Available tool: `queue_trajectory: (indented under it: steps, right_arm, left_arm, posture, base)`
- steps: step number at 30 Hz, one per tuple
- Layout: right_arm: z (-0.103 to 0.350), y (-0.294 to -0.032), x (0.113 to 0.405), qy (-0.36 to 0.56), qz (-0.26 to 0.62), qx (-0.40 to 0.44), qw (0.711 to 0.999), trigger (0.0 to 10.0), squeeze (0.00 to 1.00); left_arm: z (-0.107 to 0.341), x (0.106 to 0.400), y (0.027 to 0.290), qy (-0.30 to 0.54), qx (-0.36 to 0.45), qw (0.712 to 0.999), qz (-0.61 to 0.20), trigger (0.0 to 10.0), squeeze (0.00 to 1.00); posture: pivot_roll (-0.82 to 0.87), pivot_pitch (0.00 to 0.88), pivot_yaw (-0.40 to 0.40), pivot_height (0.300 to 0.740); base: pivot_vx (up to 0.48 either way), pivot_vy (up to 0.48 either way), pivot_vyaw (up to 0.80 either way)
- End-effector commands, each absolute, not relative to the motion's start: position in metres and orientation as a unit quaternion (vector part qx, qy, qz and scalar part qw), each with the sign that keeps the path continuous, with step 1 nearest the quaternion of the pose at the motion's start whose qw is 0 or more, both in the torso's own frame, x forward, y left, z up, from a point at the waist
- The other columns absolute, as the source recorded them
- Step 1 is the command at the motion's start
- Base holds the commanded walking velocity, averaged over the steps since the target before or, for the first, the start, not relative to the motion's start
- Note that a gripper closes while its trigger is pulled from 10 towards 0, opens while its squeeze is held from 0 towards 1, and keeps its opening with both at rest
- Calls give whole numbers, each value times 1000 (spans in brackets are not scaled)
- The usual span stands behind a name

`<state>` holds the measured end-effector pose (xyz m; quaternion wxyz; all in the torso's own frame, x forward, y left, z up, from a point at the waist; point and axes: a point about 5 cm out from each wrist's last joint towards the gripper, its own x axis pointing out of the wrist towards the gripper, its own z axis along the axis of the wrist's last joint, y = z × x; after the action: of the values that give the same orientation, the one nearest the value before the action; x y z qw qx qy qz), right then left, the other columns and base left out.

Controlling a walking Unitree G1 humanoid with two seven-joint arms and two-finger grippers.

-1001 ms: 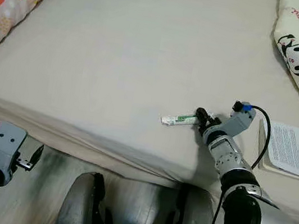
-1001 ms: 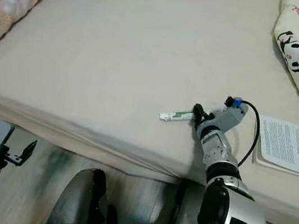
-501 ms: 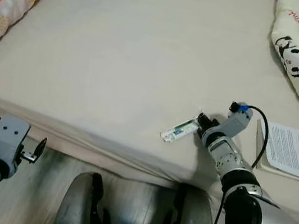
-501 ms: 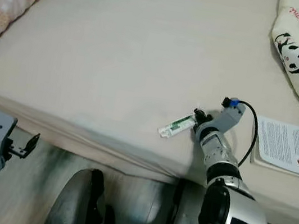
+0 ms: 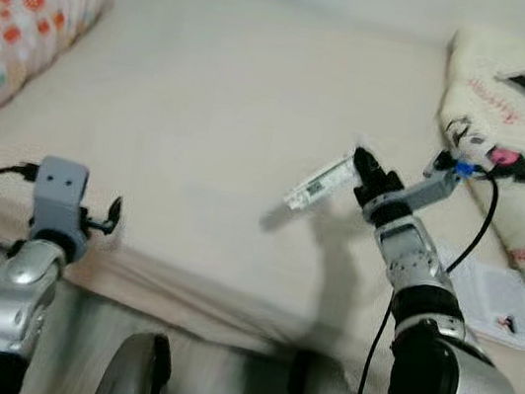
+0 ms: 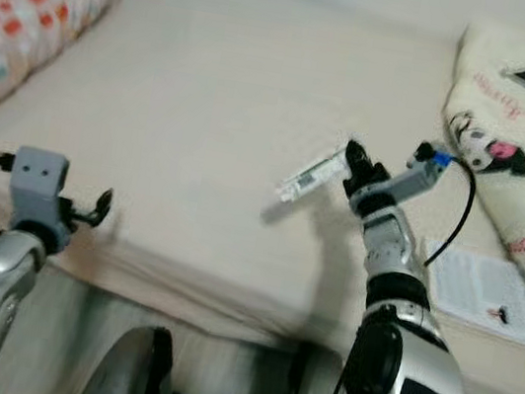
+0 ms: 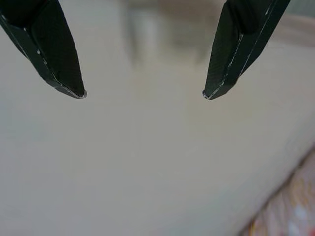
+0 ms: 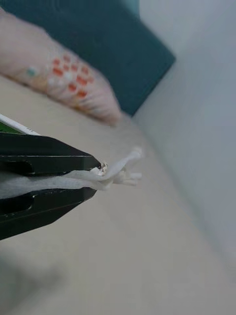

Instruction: Clean up the room

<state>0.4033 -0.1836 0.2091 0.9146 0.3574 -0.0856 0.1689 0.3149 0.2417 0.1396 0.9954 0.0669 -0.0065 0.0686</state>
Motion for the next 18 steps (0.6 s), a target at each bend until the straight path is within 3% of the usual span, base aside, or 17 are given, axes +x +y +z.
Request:
queue_trajectory:
  steps: [1, 2, 5, 10, 14, 17, 18]
  right_arm:
    - [205, -184, 401, -82, 172, 365, 911, 0, 0]
    - [203, -180, 401, -79, 182, 361, 911, 0, 0]
    - [201, -176, 400, -74, 190, 357, 912, 0, 0]
    - [168, -154, 390, -27, 210, 354, 911, 0, 0]
    - [111, -132, 366, 57, 214, 338, 915, 0, 0]
    - [89, -130, 355, 93, 206, 332, 916, 0, 0]
    - [71, -135, 347, 124, 187, 322, 920, 0, 0]
  left_arm:
    - [130, 313, 243, 9, 67, 995, 76, 10000, 0]
    - [129, 316, 240, 10, 62, 995, 80, 10000, 0]
    - [128, 318, 239, 11, 56, 995, 83, 10000, 0]
    - [118, 326, 232, 35, 27, 995, 90, 10000, 0]
    - [94, 322, 224, 70, 21, 994, 78, 10000, 0]
    - [81, 318, 224, 90, 25, 993, 78, 10000, 0]
    - [69, 315, 226, 114, -10, 990, 84, 10000, 0]
  posture:
    - [40, 80, -24, 623]
    - [25, 39, -27, 627]
    - [22, 33, -27, 632]
    - [3, 0, -28, 646]
    - [-3, 0, -19, 666]
    - [-6, 0, -21, 675]
    - [-5, 0, -25, 680]
  base:
    - [0, 0, 0]
    - [0, 0, 0]
    - [0, 0, 0]
    - [-411, 0, 0]
    - [0, 0, 0]
    - [0, 0, 0]
    - [0, 0, 0]
